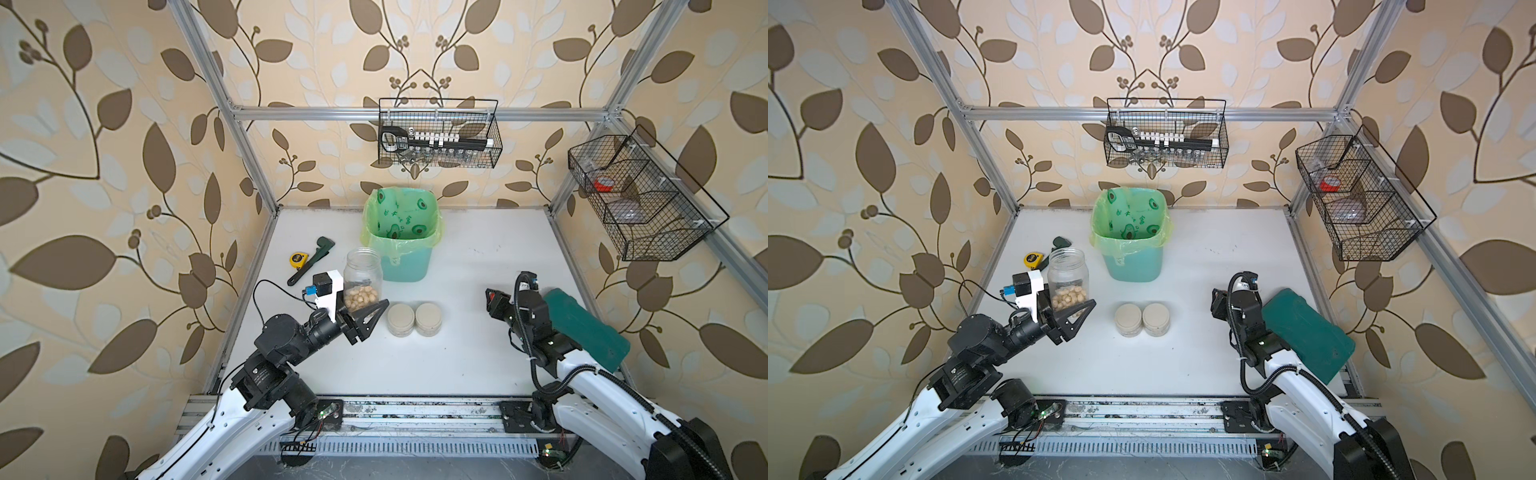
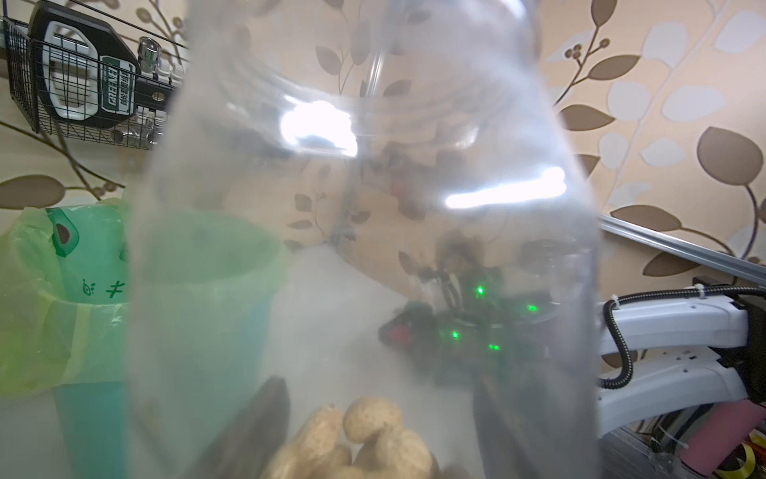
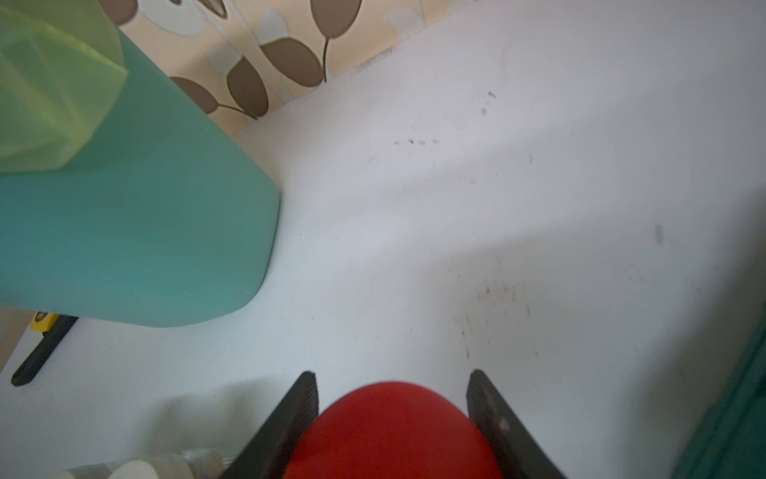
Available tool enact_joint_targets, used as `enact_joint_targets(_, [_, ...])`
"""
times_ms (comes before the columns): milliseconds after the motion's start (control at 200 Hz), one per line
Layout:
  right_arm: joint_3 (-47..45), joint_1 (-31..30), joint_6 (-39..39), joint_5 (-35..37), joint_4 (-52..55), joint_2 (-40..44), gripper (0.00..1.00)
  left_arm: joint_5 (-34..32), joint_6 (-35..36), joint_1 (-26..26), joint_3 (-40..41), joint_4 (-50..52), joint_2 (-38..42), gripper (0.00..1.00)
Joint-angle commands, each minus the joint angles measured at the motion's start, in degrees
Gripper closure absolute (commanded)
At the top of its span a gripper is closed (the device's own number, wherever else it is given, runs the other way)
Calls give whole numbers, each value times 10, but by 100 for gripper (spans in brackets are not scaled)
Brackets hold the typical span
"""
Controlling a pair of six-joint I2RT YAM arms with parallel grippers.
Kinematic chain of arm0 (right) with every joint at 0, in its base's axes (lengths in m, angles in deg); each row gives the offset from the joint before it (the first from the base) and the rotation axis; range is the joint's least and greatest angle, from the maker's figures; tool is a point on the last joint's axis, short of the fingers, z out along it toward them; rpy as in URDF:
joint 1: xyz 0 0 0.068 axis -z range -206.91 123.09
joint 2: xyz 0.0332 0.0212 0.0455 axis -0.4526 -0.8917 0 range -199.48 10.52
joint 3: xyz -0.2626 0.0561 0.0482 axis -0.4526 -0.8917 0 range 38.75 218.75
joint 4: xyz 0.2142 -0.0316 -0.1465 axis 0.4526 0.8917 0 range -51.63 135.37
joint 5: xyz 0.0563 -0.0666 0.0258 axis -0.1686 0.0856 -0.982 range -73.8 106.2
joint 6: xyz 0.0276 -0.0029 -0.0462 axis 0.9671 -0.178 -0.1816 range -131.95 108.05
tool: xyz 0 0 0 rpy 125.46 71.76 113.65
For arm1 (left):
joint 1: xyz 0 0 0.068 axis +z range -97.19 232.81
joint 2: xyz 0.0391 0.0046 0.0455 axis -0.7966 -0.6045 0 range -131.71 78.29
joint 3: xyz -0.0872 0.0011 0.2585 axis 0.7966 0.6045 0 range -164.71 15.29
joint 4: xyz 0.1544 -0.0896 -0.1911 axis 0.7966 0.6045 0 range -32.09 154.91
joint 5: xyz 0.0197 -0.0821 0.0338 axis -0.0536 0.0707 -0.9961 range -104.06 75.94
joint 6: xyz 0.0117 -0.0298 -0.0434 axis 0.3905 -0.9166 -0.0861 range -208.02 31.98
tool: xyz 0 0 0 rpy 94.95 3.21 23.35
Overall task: Empty moldy peanuts from jars
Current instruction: Place the lid at the center of the board.
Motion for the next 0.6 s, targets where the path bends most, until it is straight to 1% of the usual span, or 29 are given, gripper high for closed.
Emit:
enact_joint_targets(0, [-8, -36, 23, 60, -39, -26, 61, 15, -12, 0, 1, -11, 13, 63])
enact_joint_targets(120, [-9, -54, 31, 77, -49, -47, 61, 15, -15, 0, 2, -4, 20, 63])
enact_joint_targets(410, [-16, -52, 79, 116, -84, -146, 60, 0, -26, 1, 24, -4, 32, 63])
enact_joint_targets(595, [-36, -39, 97, 141, -121, -183, 60, -6, -32, 0, 29, 8, 43, 63])
